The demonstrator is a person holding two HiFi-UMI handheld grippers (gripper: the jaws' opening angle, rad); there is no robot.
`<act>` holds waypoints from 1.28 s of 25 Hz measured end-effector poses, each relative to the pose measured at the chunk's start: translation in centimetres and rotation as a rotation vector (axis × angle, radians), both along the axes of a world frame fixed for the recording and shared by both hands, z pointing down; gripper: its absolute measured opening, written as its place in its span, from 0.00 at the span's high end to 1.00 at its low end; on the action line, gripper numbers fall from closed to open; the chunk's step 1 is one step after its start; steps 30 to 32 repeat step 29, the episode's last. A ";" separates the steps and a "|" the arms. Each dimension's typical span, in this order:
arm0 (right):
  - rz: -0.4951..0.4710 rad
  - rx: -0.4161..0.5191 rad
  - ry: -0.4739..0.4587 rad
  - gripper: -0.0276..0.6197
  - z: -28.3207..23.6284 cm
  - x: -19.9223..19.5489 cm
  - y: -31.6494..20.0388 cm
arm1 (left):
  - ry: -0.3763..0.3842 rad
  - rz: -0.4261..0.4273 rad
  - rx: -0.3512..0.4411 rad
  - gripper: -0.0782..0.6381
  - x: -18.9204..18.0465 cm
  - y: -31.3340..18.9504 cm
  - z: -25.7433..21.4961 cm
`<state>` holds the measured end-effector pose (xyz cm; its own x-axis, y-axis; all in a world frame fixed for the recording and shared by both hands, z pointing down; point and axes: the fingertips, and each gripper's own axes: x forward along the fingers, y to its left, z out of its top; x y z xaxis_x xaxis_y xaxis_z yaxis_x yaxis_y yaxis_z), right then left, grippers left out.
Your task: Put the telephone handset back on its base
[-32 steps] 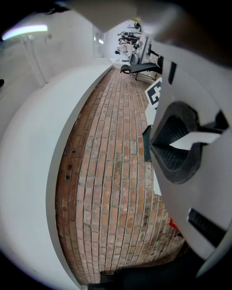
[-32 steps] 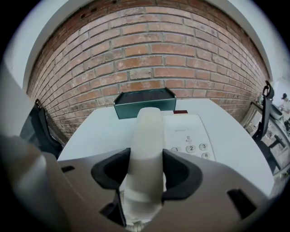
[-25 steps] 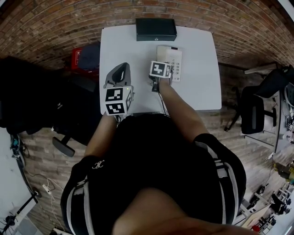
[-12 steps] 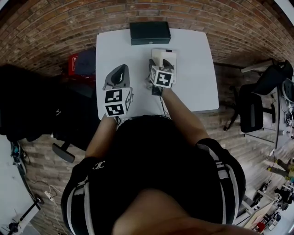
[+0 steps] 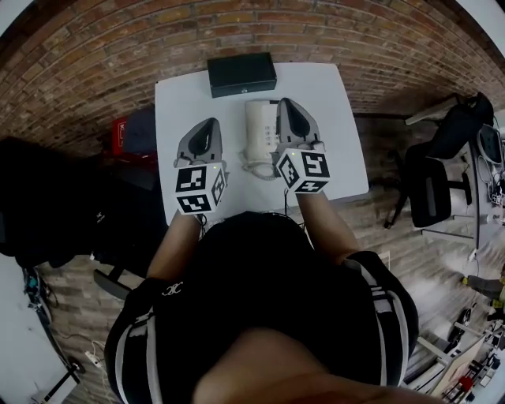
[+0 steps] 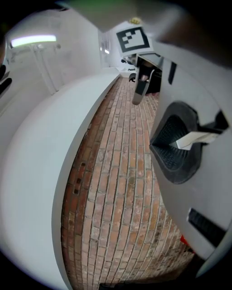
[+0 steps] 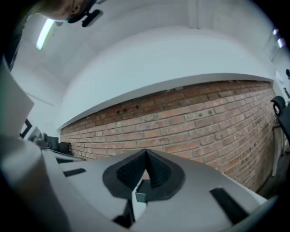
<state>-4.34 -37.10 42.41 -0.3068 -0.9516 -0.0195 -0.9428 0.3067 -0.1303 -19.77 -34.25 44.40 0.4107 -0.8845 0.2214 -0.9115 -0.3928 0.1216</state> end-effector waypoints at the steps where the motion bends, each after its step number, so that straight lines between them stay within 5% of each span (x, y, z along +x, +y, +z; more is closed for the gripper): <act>1: -0.006 0.029 0.009 0.96 -0.8 -0.1 0.4 | -0.004 0.007 0.006 0.90 0.3 -0.2 -0.2; 12: -0.016 -0.041 -0.017 0.96 -0.4 -0.1 0.9 | -0.038 0.054 -0.002 0.90 2.6 -0.9 -1.2; 32: 0.008 -0.046 -0.018 0.96 0.5 -1.1 0.8 | -0.031 0.061 0.029 0.90 1.6 -0.8 -1.0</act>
